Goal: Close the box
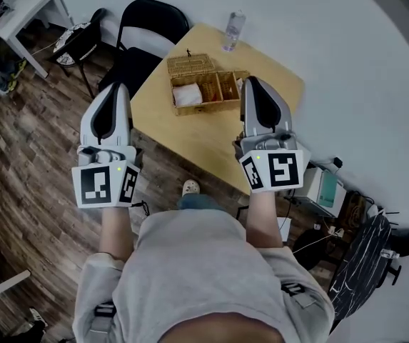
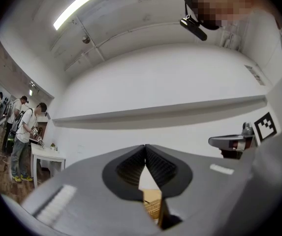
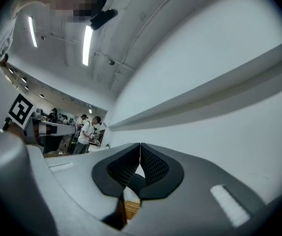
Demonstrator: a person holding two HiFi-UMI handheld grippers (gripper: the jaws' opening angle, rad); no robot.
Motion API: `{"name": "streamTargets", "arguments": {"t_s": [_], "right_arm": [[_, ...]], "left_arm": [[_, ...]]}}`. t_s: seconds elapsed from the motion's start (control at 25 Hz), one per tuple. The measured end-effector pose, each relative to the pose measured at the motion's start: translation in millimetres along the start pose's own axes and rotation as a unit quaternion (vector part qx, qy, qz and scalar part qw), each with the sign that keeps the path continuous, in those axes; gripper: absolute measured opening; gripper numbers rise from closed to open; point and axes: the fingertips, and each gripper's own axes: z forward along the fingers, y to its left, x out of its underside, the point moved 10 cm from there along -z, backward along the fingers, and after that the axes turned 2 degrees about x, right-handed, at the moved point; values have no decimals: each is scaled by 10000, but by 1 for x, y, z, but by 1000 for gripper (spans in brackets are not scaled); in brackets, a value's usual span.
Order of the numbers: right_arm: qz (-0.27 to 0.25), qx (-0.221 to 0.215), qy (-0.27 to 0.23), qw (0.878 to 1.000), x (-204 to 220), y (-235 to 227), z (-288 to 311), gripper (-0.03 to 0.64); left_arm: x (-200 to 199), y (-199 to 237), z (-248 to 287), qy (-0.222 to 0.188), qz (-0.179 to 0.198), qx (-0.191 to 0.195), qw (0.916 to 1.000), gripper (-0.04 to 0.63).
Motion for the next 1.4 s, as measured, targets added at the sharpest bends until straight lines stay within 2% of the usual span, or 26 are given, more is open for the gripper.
{"name": "streamTargets", "arguments": {"t_s": [0.36,0.72,0.96,1.2,1.4], "right_arm": [[16,-428,-198,9989,8,-36,41,5],[12,-736,102,9972,29,-58,68,6],[-120,-973,67,9952,36,-59,80,5],[48,-1261,-7,9920,38,-57,97,5],[199,-1053,130,9942,41,-61,124,5]], "left_arm": [[5,-9,46,-102,124,-191,9997,58],[17,-22,75,20,210,-234,9995,58],[23,-18,86,132,237,-284,9992,58],[34,-3,109,229,191,-159,9994,58],[43,13,139,263,134,82,9995,58]]}}
